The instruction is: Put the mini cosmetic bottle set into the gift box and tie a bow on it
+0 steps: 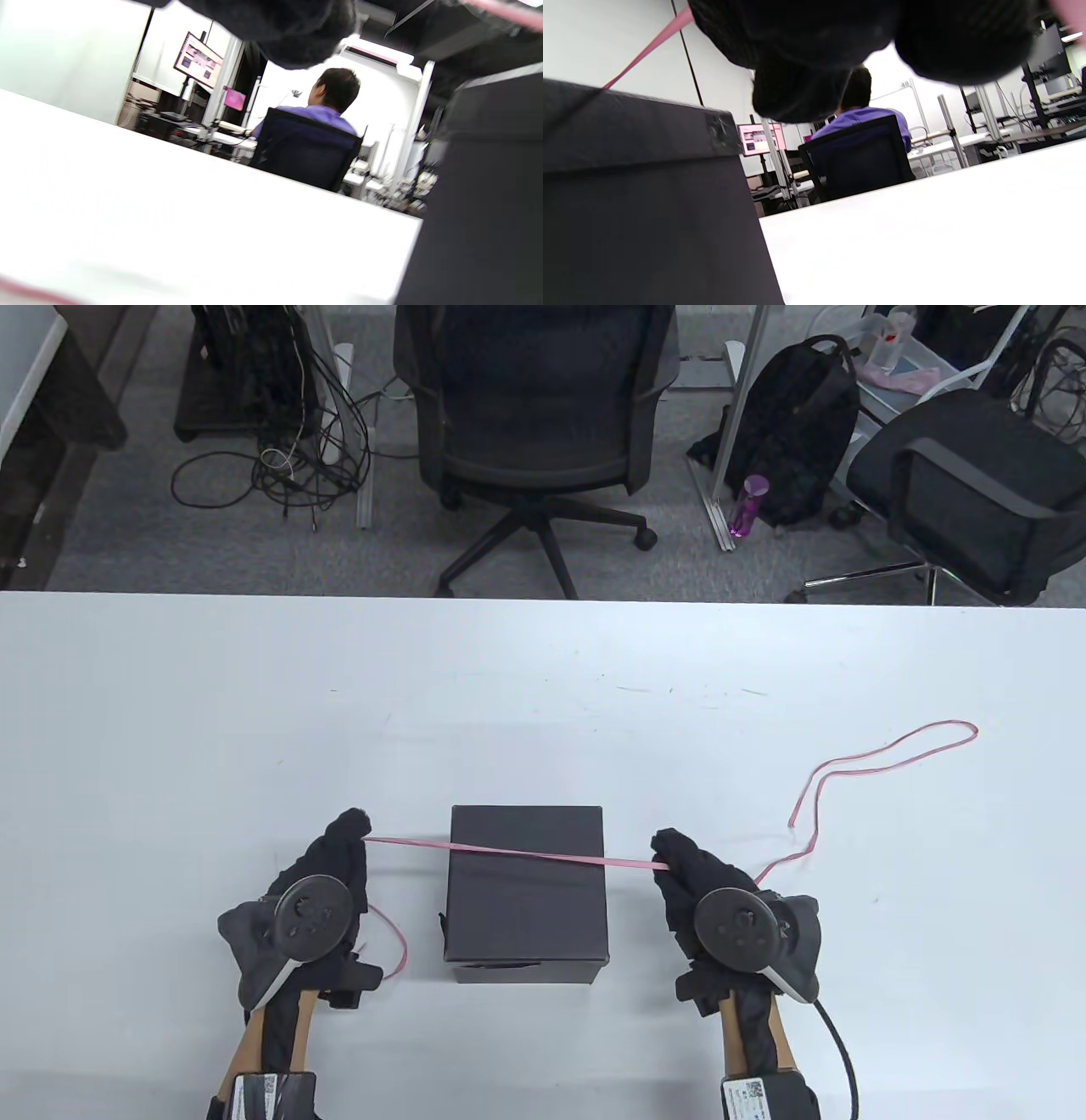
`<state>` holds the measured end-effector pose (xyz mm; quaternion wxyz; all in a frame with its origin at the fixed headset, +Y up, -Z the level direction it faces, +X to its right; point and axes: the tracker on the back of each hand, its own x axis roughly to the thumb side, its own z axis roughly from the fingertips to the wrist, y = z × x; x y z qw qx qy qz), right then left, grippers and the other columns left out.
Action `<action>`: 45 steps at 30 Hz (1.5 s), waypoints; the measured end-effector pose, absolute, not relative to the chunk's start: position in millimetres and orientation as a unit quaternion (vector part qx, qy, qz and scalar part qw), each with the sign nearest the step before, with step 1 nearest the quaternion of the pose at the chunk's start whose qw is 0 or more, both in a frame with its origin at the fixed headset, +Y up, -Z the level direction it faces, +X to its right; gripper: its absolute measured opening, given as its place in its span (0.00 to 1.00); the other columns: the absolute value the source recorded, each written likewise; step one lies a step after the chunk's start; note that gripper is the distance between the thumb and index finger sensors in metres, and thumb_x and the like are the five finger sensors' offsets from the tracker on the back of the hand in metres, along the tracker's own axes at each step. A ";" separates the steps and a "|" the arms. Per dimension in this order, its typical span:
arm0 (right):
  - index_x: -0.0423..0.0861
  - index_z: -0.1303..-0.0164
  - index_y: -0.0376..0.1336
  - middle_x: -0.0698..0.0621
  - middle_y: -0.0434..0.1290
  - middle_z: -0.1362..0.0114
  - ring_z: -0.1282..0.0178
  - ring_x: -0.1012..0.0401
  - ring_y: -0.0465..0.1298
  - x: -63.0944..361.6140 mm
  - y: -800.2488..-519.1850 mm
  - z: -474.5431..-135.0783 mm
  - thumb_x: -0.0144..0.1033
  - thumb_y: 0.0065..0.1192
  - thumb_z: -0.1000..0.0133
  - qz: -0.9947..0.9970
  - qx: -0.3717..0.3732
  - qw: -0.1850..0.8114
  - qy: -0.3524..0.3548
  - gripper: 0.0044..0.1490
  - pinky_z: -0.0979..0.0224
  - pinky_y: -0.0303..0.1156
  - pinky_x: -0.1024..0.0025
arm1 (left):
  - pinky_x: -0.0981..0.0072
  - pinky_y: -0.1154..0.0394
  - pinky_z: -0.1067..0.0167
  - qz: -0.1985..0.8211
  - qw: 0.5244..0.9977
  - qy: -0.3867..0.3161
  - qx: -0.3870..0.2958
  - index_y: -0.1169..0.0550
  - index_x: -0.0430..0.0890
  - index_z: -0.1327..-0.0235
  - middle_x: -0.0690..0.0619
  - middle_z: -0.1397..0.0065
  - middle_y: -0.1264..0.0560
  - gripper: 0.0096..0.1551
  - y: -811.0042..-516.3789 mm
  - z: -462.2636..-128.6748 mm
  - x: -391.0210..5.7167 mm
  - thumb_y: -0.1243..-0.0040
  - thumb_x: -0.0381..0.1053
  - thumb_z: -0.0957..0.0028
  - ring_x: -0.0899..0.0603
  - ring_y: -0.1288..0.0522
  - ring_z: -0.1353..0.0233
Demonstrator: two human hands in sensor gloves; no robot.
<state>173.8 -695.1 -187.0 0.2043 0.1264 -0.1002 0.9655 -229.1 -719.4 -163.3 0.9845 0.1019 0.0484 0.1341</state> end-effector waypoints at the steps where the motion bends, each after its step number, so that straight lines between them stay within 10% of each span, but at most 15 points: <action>1: 0.36 0.34 0.69 0.46 0.82 0.58 0.76 0.64 0.77 175.0 -699.4 -188.6 0.36 0.56 0.37 0.967 0.123 0.204 -0.090 0.26 0.61 0.81 0.61 | 0.68 0.20 0.72 0.111 0.988 0.054 0.092 0.29 0.53 0.28 0.62 0.55 0.20 0.24 -723.7 -165.0 -230.3 0.57 0.52 0.36 0.57 0.22 0.73; 24: 0.36 0.34 0.69 0.47 0.82 0.62 0.80 0.66 0.75 167.2 -732.6 -196.9 0.36 0.55 0.36 0.976 0.126 0.178 -0.002 0.26 0.66 0.80 0.64 | 0.67 0.20 0.70 -0.007 0.995 0.075 -0.062 0.28 0.55 0.28 0.63 0.54 0.19 0.25 -767.8 -178.6 -235.3 0.56 0.53 0.37 0.56 0.21 0.72; 27: 0.36 0.34 0.69 0.47 0.82 0.63 0.80 0.66 0.75 166.9 -730.9 -196.6 0.36 0.55 0.36 0.977 0.128 0.171 -0.005 0.26 0.66 0.80 0.65 | 0.55 0.19 0.45 -0.011 0.987 0.078 -0.143 0.38 0.53 0.18 0.58 0.32 0.24 0.36 -764.5 -181.8 -234.4 0.44 0.56 0.40 0.49 0.17 0.45; 29: 0.36 0.34 0.69 0.48 0.82 0.63 0.80 0.66 0.75 166.3 -726.4 -195.7 0.36 0.55 0.36 0.976 0.128 0.175 -0.015 0.26 0.67 0.80 0.65 | 0.37 0.31 0.26 -0.015 0.973 0.074 -0.219 0.51 0.49 0.12 0.47 0.13 0.41 0.50 -757.5 -183.7 -234.6 0.41 0.57 0.42 0.37 0.30 0.18; 31: 0.35 0.34 0.69 0.47 0.82 0.63 0.81 0.67 0.75 164.7 -720.1 -194.0 0.36 0.55 0.36 0.975 0.130 0.179 -0.030 0.26 0.67 0.80 0.65 | 0.29 0.38 0.23 -0.012 0.970 0.075 -0.231 0.55 0.46 0.12 0.40 0.11 0.49 0.55 -747.2 -183.1 -234.5 0.39 0.56 0.42 0.28 0.44 0.13; 40: 0.35 0.34 0.69 0.48 0.82 0.64 0.81 0.67 0.75 144.7 -675.9 -172.3 0.37 0.55 0.36 0.958 0.173 0.186 -0.131 0.26 0.69 0.80 0.66 | 0.30 0.39 0.24 0.213 0.970 -0.105 0.051 0.50 0.45 0.11 0.38 0.12 0.48 0.52 -671.7 -150.2 -194.5 0.41 0.59 0.42 0.25 0.43 0.15; 45: 0.36 0.34 0.69 0.48 0.82 0.64 0.81 0.67 0.75 128.6 -656.0 -156.1 0.37 0.54 0.36 0.943 0.216 0.187 -0.170 0.27 0.69 0.80 0.66 | 0.30 0.40 0.23 0.247 0.943 -0.207 0.082 0.53 0.45 0.12 0.38 0.12 0.49 0.55 -662.0 -131.7 -153.7 0.42 0.62 0.43 0.26 0.43 0.14</action>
